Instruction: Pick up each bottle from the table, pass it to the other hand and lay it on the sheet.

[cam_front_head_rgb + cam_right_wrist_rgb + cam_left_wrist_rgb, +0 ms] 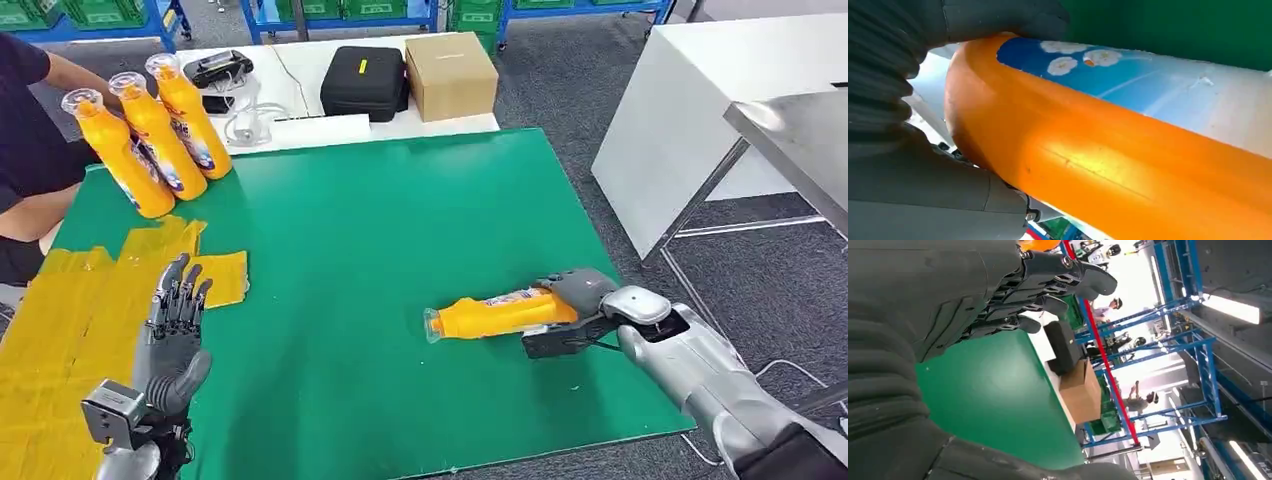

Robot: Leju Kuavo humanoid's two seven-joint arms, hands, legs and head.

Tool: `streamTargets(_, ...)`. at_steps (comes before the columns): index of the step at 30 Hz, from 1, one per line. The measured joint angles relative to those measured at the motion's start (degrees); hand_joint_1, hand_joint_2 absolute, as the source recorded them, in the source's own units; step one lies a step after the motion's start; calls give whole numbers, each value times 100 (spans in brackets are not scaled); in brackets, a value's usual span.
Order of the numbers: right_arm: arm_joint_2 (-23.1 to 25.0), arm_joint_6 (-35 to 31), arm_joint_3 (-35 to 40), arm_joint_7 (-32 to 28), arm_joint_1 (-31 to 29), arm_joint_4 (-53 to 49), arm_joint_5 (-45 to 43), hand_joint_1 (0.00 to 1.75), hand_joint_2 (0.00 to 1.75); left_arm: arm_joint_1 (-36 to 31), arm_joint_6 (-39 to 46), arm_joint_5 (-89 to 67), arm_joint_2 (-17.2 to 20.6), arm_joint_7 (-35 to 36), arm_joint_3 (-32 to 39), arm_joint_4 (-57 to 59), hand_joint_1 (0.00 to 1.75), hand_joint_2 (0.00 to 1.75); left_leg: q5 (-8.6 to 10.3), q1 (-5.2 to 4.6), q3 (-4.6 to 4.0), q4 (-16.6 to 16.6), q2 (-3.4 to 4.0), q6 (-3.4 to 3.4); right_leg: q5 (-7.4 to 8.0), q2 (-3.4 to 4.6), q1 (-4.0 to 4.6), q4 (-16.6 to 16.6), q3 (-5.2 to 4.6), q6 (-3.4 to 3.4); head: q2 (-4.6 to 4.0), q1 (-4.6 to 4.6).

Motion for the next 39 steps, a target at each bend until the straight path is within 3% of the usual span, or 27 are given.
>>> streamTargets(4, 216, -569, -31, 243, 51, 210, -127, 175, 175, -13, -49, 72, 0, 122, -33, 0, 0, 0, -16, -1, 24, 0, 14, -1, -5, 10, -1, -4, 31, 8, 0, 0)
streamTargets(5, 312, -899, -113, 297, 101, 273, -268, 175, 175, -9, -157, 155, 0, 181, -37, 0, 0, 175, -13, 1, 19, 0, 17, 1, -1, 13, 0, -3, 34, 7, 0, 0)
streamTargets(6, 438, -1179, -233, 285, 188, 286, -472, 175, 175, 6, -294, 263, 0, 231, -39, 0, 0, 175, -10, 1, 15, 0, 16, 2, 6, 12, 0, -1, 84, 1, 0, 0)
streamTargets(8, 717, -1438, -716, 48, 532, 122, -1287, 175, 175, 119, -628, 569, 0, 330, -37, -9, 0, 175, 26, 5, 5, 0, 12, -7, 20, 9, 6, 2, 78, -1, 0, 2)
streamTargets(11, 1157, -1051, -1584, -427, 1213, -758, -2856, 175, 175, 378, -960, 910, -2, 352, -33, -96, 0, 175, 37, 4, -42, 2, -3, -8, 21, 2, 7, 7, 35, 0, 0, -2)
streamTargets(16, 1911, -988, -2521, -689, 1998, -2237, -3766, 175, 175, 827, -1270, 1183, -59, 352, -26, -330, 0, 175, 67, 8, -162, 4, -71, -11, 17, -72, 12, 18, -71, -4, 0, 0)
streamTargets(25, 2465, -964, -2846, -793, 2332, -3049, -3932, 175, 175, 1017, -1327, 1255, -138, 389, -33, -494, 0, 175, 66, 2, -198, 3, -76, -11, 16, -74, 4, 16, -103, -3, 0, 0)
streamTargets(32, 2572, -951, -2879, -857, 2392, -3167, -3956, 175, 175, 1045, -1384, 1270, -140, 396, -44, -529, 0, 175, 67, 3, -200, 3, -75, -11, 18, -73, 6, 17, -106, -2, 0, 0)
streamTargets(39, 2984, -946, -2542, -785, 2263, -3097, -3886, 175, 175, 1041, -1042, 878, -179, 275, -282, -702, 0, 175, 67, 6, -205, 2, -74, -12, 17, -72, 11, 17, -114, -4, 0, 0)
